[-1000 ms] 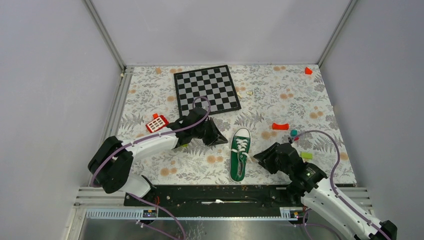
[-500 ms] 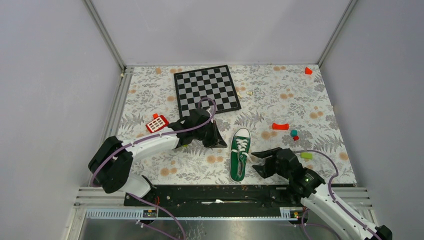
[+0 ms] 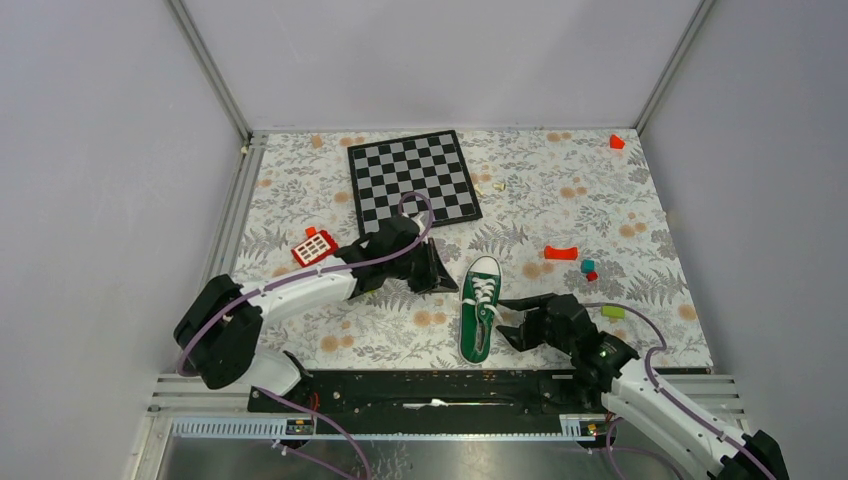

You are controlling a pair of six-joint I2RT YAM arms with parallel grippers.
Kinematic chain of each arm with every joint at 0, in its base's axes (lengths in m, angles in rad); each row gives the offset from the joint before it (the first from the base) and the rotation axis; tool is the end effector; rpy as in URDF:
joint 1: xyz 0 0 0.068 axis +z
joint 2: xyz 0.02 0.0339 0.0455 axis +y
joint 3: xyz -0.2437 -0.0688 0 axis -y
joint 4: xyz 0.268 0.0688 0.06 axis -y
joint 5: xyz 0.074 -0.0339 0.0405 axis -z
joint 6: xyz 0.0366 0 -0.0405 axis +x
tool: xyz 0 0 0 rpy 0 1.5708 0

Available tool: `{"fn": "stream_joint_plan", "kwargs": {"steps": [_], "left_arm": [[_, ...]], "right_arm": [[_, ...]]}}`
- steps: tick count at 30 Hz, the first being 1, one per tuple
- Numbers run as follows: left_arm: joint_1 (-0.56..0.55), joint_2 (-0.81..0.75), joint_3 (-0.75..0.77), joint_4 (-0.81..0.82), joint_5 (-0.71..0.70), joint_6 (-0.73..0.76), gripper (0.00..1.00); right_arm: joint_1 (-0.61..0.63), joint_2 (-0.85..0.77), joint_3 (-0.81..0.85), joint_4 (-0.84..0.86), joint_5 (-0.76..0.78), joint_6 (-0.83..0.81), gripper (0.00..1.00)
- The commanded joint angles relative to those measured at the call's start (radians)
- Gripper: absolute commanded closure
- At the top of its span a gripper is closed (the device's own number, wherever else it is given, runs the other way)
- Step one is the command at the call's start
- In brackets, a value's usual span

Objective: Tie the shoes
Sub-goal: Cross the shoelace with the shoelace.

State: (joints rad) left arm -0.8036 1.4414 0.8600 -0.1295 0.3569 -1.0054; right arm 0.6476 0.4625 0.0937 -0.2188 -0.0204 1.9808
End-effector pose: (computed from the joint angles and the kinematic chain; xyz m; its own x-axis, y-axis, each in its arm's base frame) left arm 0.2181 -0.2447 0.1875 -0.9674 -0.1366 -0.2135 0.0774 0.6430 -0.7620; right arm 0.1316 0.1005 0.1203 -0.3893 0.8552 0.3421 0.6513 -0.0070 0.7588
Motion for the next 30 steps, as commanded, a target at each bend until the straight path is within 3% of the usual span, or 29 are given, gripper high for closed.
{"fn": "stream_joint_plan", "kwargs": {"steps": [1,8,12,13,17,23,30], "left_arm": [[-0.004,-0.055,-0.019,0.064,0.002,-0.008,1.00],[-0.005,-0.073,-0.030,0.065,0.003,0.007,1.00],[-0.005,-0.071,-0.030,0.066,0.011,0.010,1.00],[-0.005,-0.071,-0.031,0.067,0.011,0.010,1.00],[-0.004,-0.076,-0.040,0.068,0.012,0.008,1.00],[-0.005,-0.082,-0.038,0.039,-0.012,0.019,1.00],[-0.005,-0.075,-0.031,0.034,-0.025,0.024,1.00]], "right_arm": [[-0.005,0.027,-0.046,-0.064,0.014,0.017,0.34],[-0.005,0.076,-0.014,-0.102,0.104,-0.027,0.37],[-0.005,0.120,0.003,-0.101,0.126,-0.063,0.48],[-0.005,0.122,0.008,-0.100,0.136,-0.071,0.54],[-0.005,0.079,0.038,-0.104,0.185,-0.134,1.00],[-0.005,0.080,0.256,-0.256,0.299,-0.431,1.00],[-0.006,0.291,0.494,-0.129,0.219,-0.748,1.00]]}}
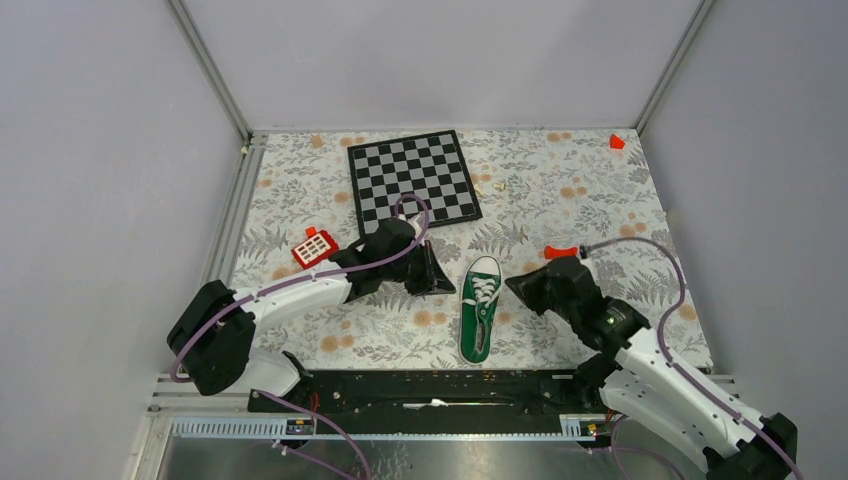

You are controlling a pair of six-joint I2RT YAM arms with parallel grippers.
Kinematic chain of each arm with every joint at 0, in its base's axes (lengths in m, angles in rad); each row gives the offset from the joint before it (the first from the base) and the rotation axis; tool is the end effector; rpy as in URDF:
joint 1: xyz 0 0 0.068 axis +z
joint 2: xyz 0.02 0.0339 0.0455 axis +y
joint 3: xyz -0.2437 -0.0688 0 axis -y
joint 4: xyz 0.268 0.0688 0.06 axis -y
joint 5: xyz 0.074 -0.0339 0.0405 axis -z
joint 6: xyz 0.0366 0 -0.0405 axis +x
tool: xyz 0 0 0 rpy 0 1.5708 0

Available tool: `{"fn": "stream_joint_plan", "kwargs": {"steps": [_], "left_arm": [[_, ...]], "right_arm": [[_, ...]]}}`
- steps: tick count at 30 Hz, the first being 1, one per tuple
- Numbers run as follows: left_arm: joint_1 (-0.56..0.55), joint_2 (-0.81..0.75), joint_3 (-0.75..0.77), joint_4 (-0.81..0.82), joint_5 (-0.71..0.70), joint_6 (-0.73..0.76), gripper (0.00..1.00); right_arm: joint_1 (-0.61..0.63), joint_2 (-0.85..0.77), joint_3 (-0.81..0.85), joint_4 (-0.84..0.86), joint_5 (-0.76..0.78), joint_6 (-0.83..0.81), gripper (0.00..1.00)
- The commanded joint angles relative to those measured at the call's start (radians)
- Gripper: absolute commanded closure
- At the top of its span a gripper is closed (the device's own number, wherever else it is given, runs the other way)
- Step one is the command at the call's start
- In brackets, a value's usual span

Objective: Tie the shoes
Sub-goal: Cross the shoelace with the shoelace.

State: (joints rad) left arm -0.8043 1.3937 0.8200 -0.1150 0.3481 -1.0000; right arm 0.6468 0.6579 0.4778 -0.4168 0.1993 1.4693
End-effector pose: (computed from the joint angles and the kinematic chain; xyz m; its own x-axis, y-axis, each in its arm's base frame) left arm 0.2119 -0.2380 0.1894 -0.9617 -0.1417 -0.2347 0.0936 0.6350 -0.7668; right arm 0.1579 0.1102 0.2118 -0.5031 0.8420 -0.1945 0.3996 0.4262 0.8116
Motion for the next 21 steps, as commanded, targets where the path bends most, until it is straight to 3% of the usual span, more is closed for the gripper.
{"fn": "stream_joint_plan", "kwargs": {"steps": [1,10,21], "left_arm": [[-0.004,-0.031,0.005,0.020,-0.020,0.022,1.00],[-0.003,-0.056,-0.003,-0.017,-0.046,0.056,1.00],[-0.004,-0.033,-0.008,0.002,-0.042,0.042,1.00]], "right_arm": [[-0.005,0.129,0.139,0.087,-0.019,-0.275,1.00],[0.004,0.415,0.399,0.075,-0.241,-0.629,1.00],[0.013,0.626,0.477,-0.023,-0.368,-0.758,1.00]]}}
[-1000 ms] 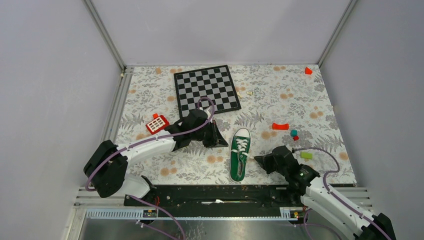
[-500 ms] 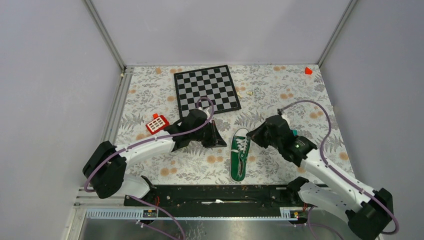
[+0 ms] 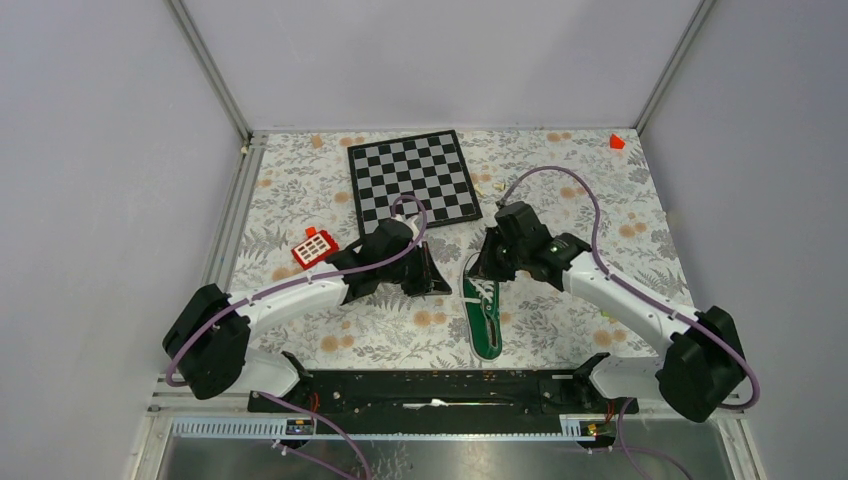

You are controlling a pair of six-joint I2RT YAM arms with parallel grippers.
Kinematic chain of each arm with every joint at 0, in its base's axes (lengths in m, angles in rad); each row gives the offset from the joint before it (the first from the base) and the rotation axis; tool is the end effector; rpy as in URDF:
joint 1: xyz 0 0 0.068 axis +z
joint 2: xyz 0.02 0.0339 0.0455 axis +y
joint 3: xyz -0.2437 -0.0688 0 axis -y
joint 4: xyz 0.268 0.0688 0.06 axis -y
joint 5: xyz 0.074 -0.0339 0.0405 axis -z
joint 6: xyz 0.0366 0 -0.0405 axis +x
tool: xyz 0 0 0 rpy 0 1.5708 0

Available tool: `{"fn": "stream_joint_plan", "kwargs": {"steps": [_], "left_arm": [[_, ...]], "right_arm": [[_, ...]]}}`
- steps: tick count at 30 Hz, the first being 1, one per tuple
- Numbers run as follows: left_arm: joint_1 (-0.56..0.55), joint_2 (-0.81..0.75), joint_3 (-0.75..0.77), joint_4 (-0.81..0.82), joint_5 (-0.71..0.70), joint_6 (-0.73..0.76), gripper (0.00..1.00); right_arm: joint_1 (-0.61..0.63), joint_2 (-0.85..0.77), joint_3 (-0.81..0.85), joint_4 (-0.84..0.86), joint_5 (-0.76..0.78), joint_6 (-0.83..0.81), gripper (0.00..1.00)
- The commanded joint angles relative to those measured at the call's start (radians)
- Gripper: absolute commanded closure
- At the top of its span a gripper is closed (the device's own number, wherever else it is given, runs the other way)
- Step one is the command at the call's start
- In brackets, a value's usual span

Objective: Tie the shoes
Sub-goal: Cross the shoelace with the shoelace.

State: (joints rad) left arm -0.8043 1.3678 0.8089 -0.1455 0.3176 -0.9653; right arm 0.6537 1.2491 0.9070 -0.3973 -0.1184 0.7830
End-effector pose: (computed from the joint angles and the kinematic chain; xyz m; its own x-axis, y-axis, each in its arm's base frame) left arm 0.2087 -0.2332 0.1905 -0.9540 -0.1353 -0.2674 0.1141 0.6610 -0.7416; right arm 0.2332 0.1841 0.2370 -0.8540 0.2282 -0.4676 -0.0998 0.8102 0.5776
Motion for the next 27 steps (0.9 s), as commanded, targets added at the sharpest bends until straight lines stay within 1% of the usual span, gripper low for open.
{"fn": "stream_joint_plan", "kwargs": {"steps": [1,9,16,20,23,24,26,27], "left_arm": [[-0.004,-0.008,0.006,0.030,-0.012,0.008,1.00],[-0.004,-0.024,0.042,-0.004,-0.023,0.033,1.00],[-0.004,-0.008,0.051,-0.015,-0.015,0.038,1.00],[-0.004,-0.003,0.055,-0.005,-0.012,0.031,1.00],[-0.004,-0.005,0.058,-0.005,-0.011,0.031,1.00],[-0.004,-0.007,0.058,-0.005,-0.012,0.031,1.00],[-0.004,-0.007,0.059,-0.006,-0.011,0.034,1.00],[-0.004,-0.006,0.060,-0.008,-0.012,0.037,1.00]], "right_arm": [[0.006,0.041,0.045,-0.044,-0.051,-0.075,1.00],[0.007,0.095,0.084,-0.064,-0.086,-0.134,1.00],[0.037,0.177,0.139,-0.096,-0.174,-0.211,1.00],[0.052,0.252,0.179,-0.133,-0.282,-0.243,1.00],[0.055,0.258,0.172,-0.140,-0.275,-0.250,1.00],[0.055,0.258,0.174,-0.150,-0.263,-0.258,0.97],[0.054,0.265,0.200,-0.208,-0.224,-0.293,0.83],[0.054,0.266,0.215,-0.237,-0.203,-0.309,0.78]]}}
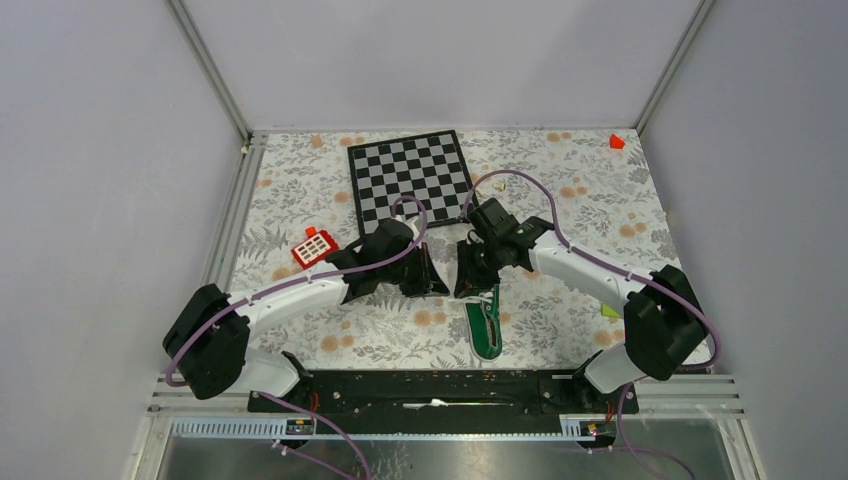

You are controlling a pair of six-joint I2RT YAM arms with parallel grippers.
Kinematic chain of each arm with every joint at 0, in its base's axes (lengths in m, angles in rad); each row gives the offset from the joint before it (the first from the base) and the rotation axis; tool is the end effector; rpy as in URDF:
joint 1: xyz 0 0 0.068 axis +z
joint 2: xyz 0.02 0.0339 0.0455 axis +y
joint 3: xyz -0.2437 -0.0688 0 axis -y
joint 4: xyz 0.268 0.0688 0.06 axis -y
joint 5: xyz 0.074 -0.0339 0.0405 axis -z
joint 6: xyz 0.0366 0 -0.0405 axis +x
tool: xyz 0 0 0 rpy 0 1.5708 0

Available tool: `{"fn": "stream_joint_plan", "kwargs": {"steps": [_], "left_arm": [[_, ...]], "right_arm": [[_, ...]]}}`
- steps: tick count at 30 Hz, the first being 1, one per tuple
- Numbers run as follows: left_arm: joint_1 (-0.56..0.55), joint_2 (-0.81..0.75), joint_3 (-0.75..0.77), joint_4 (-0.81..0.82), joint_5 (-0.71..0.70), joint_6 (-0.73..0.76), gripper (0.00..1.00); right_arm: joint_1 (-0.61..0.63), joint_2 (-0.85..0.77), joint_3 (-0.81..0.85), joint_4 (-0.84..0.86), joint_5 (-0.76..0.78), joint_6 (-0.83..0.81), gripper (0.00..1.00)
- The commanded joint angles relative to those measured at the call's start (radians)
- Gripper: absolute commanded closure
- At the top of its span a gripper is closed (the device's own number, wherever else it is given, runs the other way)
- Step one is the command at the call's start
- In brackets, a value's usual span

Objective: Tie the shoes
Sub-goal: Cross the shoelace with the shoelace.

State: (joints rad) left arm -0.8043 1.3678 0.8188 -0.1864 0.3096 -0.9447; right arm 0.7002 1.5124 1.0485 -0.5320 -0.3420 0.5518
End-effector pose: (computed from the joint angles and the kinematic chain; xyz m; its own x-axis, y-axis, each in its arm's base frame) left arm 0.2080 -0.2321 0.1905 -0.9556 -0.1203 -0.2689 0.1168 0.6834 -0.7207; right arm 0.2454 0.2229 0.1995 -0.9379 -0.1445 -0.3155 -0.2993 0.7969 0.5247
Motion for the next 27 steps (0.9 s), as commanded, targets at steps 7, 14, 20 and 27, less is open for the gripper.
{"fn": "stream_joint_plan", "kwargs": {"steps": [7,14,20,27], "left_arm": [[-0.003,0.007,0.060,0.027,-0.001,0.019,1.00],[-0.004,0.026,0.086,0.026,0.003,0.028,1.00],[-0.004,0.037,0.079,0.022,0.009,0.032,1.00],[-0.004,0.035,0.076,0.022,0.015,0.038,1.00]], "right_arm": [[0.005,-0.037,0.109,-0.162,0.093,-0.125,0.65],[0.003,-0.044,0.133,-0.197,0.162,-0.145,0.54],[-0.012,-0.076,0.149,-0.204,0.220,-0.142,0.50],[-0.141,-0.181,0.011,-0.141,0.389,-0.133,0.53]]}}
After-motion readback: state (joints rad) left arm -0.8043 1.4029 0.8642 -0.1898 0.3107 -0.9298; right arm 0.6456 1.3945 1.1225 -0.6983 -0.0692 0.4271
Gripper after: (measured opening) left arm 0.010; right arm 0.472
